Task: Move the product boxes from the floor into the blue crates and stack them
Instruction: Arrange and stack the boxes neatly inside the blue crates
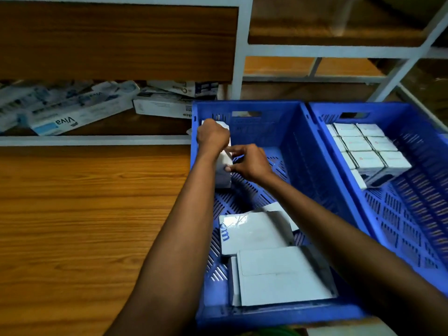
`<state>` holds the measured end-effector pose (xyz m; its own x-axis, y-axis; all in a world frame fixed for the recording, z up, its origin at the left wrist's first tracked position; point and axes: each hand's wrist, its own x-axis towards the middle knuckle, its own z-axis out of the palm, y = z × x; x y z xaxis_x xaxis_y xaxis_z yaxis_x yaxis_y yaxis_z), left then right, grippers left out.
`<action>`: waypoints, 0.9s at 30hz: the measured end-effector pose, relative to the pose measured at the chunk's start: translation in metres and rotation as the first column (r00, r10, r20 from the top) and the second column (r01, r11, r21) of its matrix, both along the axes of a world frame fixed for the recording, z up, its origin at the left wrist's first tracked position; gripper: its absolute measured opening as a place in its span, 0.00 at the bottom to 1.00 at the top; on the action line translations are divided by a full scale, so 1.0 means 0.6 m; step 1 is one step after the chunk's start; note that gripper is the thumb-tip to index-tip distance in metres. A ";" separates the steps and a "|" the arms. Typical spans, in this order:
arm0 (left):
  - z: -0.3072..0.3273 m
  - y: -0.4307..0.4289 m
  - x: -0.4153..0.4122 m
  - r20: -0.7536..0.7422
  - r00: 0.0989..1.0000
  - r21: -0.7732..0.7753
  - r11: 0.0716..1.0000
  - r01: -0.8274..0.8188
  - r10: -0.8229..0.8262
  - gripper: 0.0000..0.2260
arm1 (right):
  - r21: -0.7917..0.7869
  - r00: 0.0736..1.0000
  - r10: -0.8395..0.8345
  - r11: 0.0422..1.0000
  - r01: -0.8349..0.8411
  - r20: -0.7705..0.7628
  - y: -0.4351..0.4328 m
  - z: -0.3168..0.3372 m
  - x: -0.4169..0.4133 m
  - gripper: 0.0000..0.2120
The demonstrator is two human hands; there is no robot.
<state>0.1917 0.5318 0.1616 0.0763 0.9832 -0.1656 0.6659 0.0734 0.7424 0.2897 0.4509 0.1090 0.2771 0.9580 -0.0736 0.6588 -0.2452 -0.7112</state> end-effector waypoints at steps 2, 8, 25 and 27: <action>0.007 -0.010 0.003 -0.036 0.999 0.005 1.000 0.005 -0.005 0.13 | 0.004 0.998 -0.009 1.000 0.009 0.058 0.001 -0.009 -0.005 0.26; 0.008 -0.028 0.015 -0.033 0.999 0.142 0.990 0.011 -0.007 0.11 | -0.134 0.969 0.208 0.972 -0.191 0.130 -0.014 0.014 0.033 0.42; -0.024 -0.040 0.048 -0.241 0.819 0.103 0.826 0.555 -0.521 0.18 | -0.534 0.904 0.368 0.820 -0.205 0.217 -0.085 0.041 0.112 0.30; -0.022 -0.022 0.032 -0.298 0.849 0.117 0.866 0.486 -0.436 0.18 | -0.367 0.996 0.063 0.927 -0.083 -0.065 -0.064 0.027 0.096 0.31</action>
<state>0.2108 0.5187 0.1482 0.5082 0.8588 -0.0645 0.7549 -0.4082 0.5133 0.3470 0.4122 0.1254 0.1939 0.8780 -0.4377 0.6504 -0.4490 -0.6127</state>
